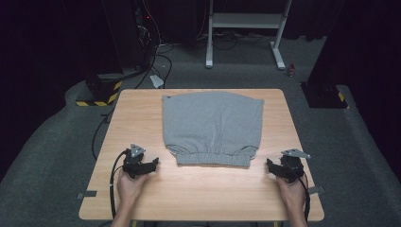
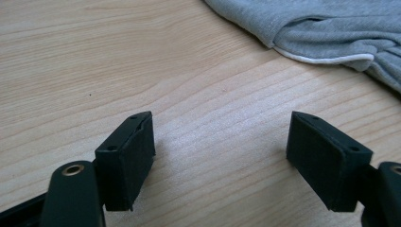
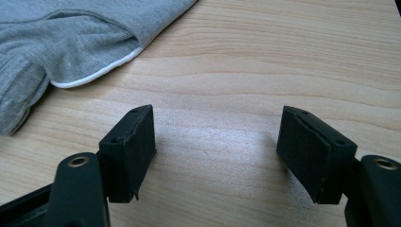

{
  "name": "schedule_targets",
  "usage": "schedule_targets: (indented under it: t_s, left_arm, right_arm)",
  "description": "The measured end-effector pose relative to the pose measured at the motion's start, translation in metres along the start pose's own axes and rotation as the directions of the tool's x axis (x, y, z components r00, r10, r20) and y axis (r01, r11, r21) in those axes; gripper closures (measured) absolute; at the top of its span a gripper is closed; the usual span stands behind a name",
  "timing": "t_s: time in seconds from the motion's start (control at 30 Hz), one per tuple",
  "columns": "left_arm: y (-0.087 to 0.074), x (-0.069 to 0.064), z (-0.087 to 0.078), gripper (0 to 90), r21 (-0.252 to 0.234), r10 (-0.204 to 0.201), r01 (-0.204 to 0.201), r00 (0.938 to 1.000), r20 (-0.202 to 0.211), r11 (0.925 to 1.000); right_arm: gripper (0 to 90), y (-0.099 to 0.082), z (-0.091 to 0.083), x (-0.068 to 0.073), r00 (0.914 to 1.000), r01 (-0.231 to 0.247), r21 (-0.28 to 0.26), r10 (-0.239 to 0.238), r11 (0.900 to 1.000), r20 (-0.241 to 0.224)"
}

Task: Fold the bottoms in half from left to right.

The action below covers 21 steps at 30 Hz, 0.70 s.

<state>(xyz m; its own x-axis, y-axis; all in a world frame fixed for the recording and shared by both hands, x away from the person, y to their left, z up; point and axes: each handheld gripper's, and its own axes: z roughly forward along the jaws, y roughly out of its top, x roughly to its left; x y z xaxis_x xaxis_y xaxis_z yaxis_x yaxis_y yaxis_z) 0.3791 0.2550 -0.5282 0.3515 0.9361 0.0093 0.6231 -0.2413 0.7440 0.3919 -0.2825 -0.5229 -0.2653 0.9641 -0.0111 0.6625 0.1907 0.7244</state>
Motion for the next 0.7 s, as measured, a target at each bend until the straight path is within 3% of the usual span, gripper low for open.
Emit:
schedule_targets:
  t_s: [0.7]
  left_arm:
    - [0.0,-0.0002,0.0005,22.4,0.0,-0.002,0.002,1.0,0.0,1.0]
  right_arm:
    - [25.7,-0.0002,0.0001,-0.0012,0.9999,-0.009,0.001,0.009,1.0,0.012]
